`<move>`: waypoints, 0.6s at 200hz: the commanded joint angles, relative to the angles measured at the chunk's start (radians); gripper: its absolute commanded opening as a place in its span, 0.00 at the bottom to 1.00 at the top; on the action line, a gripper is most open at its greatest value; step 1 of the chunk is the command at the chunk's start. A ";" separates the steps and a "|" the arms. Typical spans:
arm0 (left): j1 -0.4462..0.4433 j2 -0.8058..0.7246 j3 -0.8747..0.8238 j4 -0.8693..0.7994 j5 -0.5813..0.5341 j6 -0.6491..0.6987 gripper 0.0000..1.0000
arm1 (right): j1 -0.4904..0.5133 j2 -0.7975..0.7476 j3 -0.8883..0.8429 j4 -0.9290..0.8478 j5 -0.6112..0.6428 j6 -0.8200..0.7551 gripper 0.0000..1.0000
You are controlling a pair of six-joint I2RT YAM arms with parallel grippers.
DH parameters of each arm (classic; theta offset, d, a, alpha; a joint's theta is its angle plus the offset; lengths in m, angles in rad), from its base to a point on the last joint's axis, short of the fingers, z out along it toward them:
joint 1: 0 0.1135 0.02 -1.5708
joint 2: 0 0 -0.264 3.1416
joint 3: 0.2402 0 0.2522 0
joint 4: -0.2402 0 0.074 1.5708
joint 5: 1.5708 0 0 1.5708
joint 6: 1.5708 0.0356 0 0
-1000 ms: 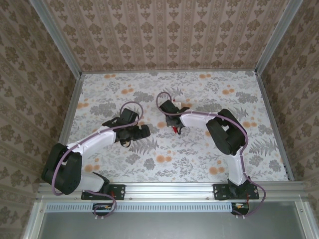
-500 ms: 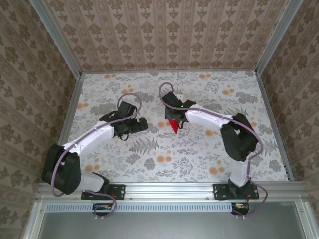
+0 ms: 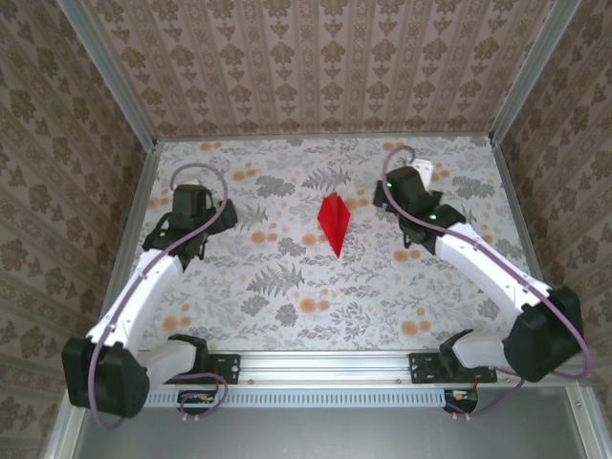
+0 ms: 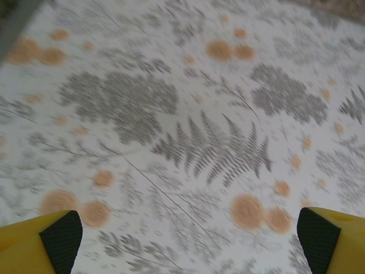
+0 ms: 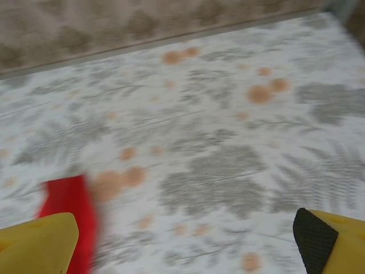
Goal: Fold a paper plane with a square sheet of paper (pick it up from the middle)
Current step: Reset both arms
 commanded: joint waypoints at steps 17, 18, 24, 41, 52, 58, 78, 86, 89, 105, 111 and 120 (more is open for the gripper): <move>0.085 -0.039 -0.152 0.169 -0.206 0.129 1.00 | -0.128 -0.117 -0.267 0.246 0.125 -0.141 1.00; 0.086 -0.039 -0.155 0.172 -0.209 0.131 1.00 | -0.133 -0.118 -0.274 0.252 0.125 -0.143 1.00; 0.100 -0.034 -0.169 0.192 -0.221 0.142 1.00 | -0.157 -0.123 -0.316 0.290 0.123 -0.146 1.00; 0.112 -0.025 -0.250 0.327 -0.235 0.235 1.00 | -0.218 -0.116 -0.402 0.371 0.100 -0.150 1.00; 0.115 -0.023 -0.317 0.443 -0.233 0.291 1.00 | -0.266 -0.117 -0.410 0.362 0.042 -0.136 1.00; 0.118 -0.020 -0.351 0.507 -0.219 0.315 1.00 | -0.283 -0.119 -0.420 0.389 0.009 -0.159 1.00; 0.134 0.003 -0.409 0.632 -0.160 0.362 1.00 | -0.302 -0.113 -0.493 0.548 -0.005 -0.267 1.00; 0.141 0.015 -0.418 0.664 -0.127 0.374 1.00 | -0.307 -0.106 -0.513 0.588 -0.009 -0.290 1.00; 0.144 0.021 -0.423 0.678 -0.115 0.377 1.00 | -0.309 -0.102 -0.519 0.604 -0.012 -0.294 1.00; 0.155 0.056 -0.448 0.768 -0.060 0.404 1.00 | -0.319 -0.077 -0.559 0.715 -0.051 -0.318 1.00; 0.158 0.071 -0.454 0.801 -0.038 0.417 1.00 | -0.321 -0.064 -0.577 0.774 -0.071 -0.334 1.00; 0.159 0.091 -0.466 0.854 -0.012 0.441 1.00 | -0.325 -0.037 -0.599 0.852 -0.108 -0.358 1.00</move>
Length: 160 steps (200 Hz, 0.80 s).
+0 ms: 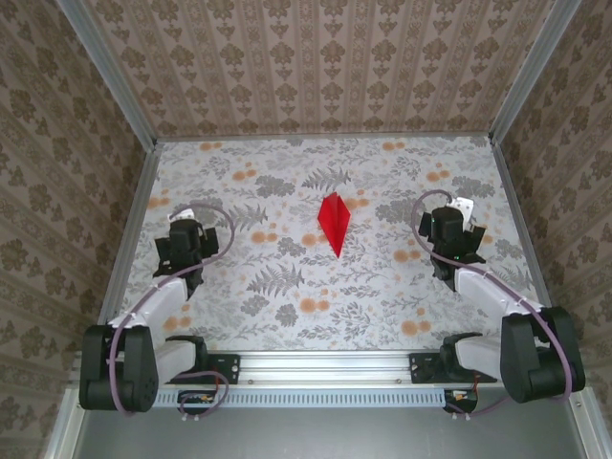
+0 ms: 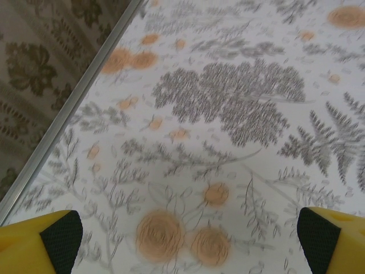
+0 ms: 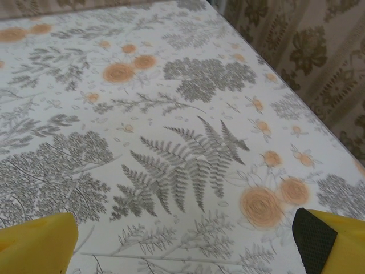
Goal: Fold a paper plane with a square sheet of paper (pick it up from the middle)
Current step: Reset both arms
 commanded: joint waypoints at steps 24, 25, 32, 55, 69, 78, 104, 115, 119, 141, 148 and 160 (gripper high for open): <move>0.019 0.099 -0.080 0.424 0.168 0.140 1.00 | -0.026 0.111 -0.064 0.378 -0.190 -0.150 1.00; 0.021 0.101 -0.082 0.431 0.169 0.140 1.00 | -0.028 0.113 -0.064 0.383 -0.196 -0.151 1.00; 0.027 0.122 -0.093 0.480 0.195 0.143 1.00 | -0.036 0.128 -0.070 0.424 -0.224 -0.161 1.00; 0.045 0.158 -0.094 0.546 0.252 0.147 1.00 | -0.081 0.156 -0.064 0.462 -0.320 -0.150 1.00; 0.056 0.189 -0.088 0.576 0.281 0.146 1.00 | -0.104 0.194 -0.074 0.521 -0.378 -0.128 1.00; 0.061 0.211 -0.080 0.593 0.295 0.151 1.00 | -0.108 0.238 -0.081 0.570 -0.400 -0.128 1.00; 0.065 0.309 -0.057 0.651 0.303 0.163 1.00 | -0.108 0.304 -0.074 0.618 -0.443 -0.145 1.00; 0.064 0.344 -0.045 0.663 0.303 0.163 1.00 | -0.107 0.309 -0.078 0.628 -0.455 -0.148 1.00; 0.065 0.358 -0.042 0.665 0.300 0.162 1.00 | -0.107 0.314 -0.081 0.638 -0.458 -0.149 1.00; 0.065 0.403 -0.019 0.659 0.301 0.170 1.00 | -0.093 0.330 -0.079 0.647 -0.447 -0.167 1.00; 0.064 0.398 -0.017 0.649 0.294 0.165 1.00 | -0.091 0.330 -0.078 0.645 -0.442 -0.169 1.00; 0.070 0.403 -0.018 0.659 0.267 0.146 1.00 | -0.092 0.330 -0.077 0.644 -0.440 -0.168 1.00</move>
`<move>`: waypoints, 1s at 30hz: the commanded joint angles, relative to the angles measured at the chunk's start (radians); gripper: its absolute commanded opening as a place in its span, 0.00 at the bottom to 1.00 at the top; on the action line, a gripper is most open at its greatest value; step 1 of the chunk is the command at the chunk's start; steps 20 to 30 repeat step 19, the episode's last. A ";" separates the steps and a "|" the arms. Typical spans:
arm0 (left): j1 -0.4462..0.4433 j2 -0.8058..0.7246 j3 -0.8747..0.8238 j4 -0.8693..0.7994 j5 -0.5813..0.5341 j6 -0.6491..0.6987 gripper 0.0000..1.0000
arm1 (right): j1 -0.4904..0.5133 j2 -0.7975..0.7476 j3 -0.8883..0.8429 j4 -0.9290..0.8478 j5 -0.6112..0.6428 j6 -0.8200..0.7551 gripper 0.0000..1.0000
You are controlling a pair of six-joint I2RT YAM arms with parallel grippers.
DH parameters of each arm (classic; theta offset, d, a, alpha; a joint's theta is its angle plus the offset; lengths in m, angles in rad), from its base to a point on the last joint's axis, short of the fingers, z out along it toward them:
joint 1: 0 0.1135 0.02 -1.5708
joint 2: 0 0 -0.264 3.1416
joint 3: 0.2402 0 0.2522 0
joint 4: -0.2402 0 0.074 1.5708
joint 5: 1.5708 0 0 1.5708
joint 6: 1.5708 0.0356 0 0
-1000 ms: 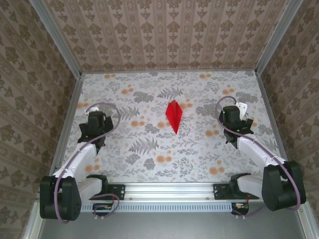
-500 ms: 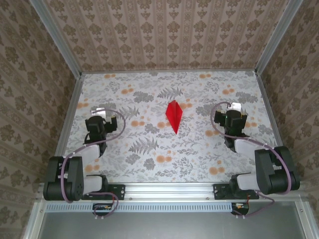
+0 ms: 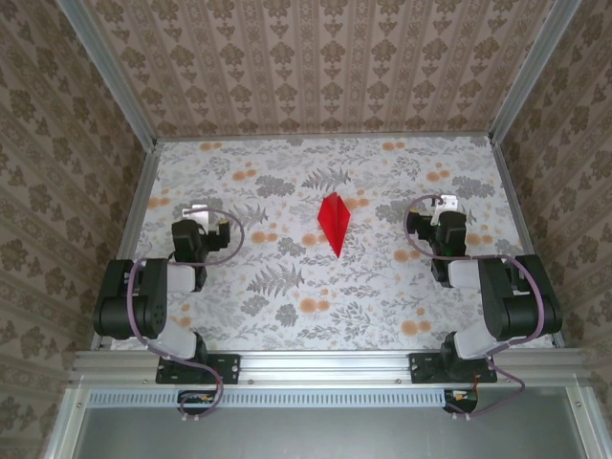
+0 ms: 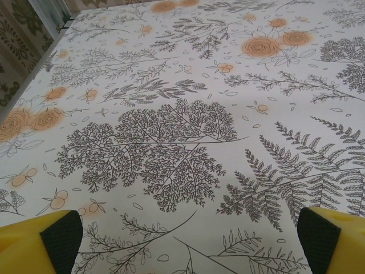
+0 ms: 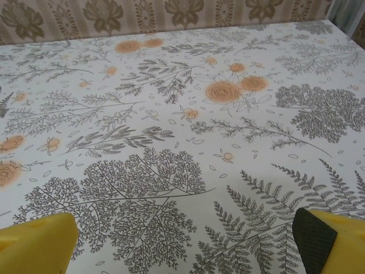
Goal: Fold a paper plane with a square sheet of paper (pick it up from the middle)
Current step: Reset both arms
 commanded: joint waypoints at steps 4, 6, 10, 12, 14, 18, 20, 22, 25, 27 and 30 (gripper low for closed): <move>0.015 -0.001 0.029 0.054 -0.001 0.003 1.00 | 0.008 0.013 -0.002 0.056 -0.018 -0.021 1.00; 0.015 -0.001 0.029 0.053 0.001 0.003 1.00 | 0.008 0.013 -0.002 0.055 -0.017 -0.021 1.00; 0.016 0.002 0.036 0.042 0.010 0.003 1.00 | 0.011 0.013 -0.001 0.055 -0.014 -0.024 1.00; 0.015 0.003 0.038 0.041 0.011 0.003 1.00 | 0.011 0.014 -0.002 0.055 -0.014 -0.022 1.00; 0.015 0.002 0.041 0.034 0.011 0.004 1.00 | 0.011 0.013 -0.002 0.055 -0.014 -0.023 1.00; 0.015 0.003 0.040 0.036 0.011 0.004 1.00 | 0.011 0.010 -0.004 0.059 -0.015 -0.024 1.00; 0.015 0.003 0.038 0.039 0.012 0.004 1.00 | 0.011 0.010 -0.009 0.064 -0.024 -0.027 1.00; 0.015 0.003 0.038 0.039 0.012 0.004 1.00 | 0.011 0.010 -0.009 0.064 -0.024 -0.027 1.00; 0.015 0.003 0.038 0.039 0.012 0.004 1.00 | 0.011 0.010 -0.009 0.064 -0.024 -0.027 1.00; 0.015 0.003 0.038 0.039 0.012 0.004 1.00 | 0.011 0.010 -0.009 0.064 -0.024 -0.027 1.00; 0.015 0.003 0.038 0.039 0.012 0.004 1.00 | 0.011 0.010 -0.009 0.064 -0.024 -0.027 1.00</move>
